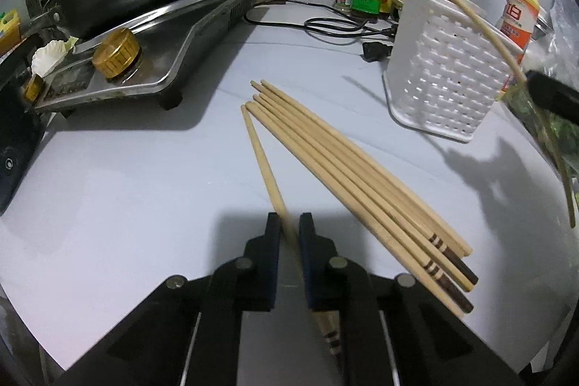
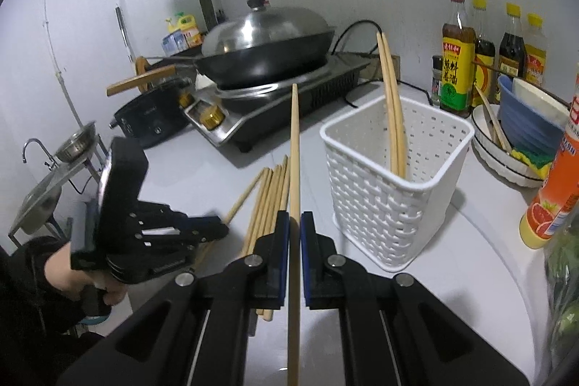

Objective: Organize utensils
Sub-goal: 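Lift the chopstick with the right tool while the left tool grasps a chopstick, then carry chopsticks toward the white holder with both tools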

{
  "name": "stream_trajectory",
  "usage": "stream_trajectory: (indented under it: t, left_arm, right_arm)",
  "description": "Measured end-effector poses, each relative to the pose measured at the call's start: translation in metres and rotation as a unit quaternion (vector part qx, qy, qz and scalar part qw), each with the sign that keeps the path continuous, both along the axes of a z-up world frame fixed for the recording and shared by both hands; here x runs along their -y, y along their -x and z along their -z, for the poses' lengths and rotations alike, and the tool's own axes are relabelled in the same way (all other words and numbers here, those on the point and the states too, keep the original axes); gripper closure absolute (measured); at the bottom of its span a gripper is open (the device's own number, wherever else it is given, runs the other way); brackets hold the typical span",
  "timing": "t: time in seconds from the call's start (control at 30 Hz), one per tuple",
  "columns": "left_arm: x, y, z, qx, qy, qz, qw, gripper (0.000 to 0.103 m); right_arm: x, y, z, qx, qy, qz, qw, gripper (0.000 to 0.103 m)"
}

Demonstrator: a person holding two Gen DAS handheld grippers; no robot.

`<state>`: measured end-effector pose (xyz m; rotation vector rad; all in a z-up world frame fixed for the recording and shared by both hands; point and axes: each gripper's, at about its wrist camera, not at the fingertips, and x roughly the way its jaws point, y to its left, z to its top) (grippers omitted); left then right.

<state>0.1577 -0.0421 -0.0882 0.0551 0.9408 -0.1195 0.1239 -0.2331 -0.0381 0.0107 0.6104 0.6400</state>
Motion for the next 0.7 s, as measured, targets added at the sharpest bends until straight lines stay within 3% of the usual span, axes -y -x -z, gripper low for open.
stream_trajectory:
  t: [0.23,0.7]
  left_arm:
    - [-0.015,0.009,-0.005,0.008,0.034,-0.017,0.9992,0.097]
    - [-0.039,0.023,-0.043,0.062,0.073,-0.028,0.9950,0.097]
  right_arm:
    - [0.003,0.007,-0.014,0.014,0.001,0.001,1.000,0.097]
    - [0.018,-0.007,-0.042,0.034,0.002,0.024,0.999,0.097]
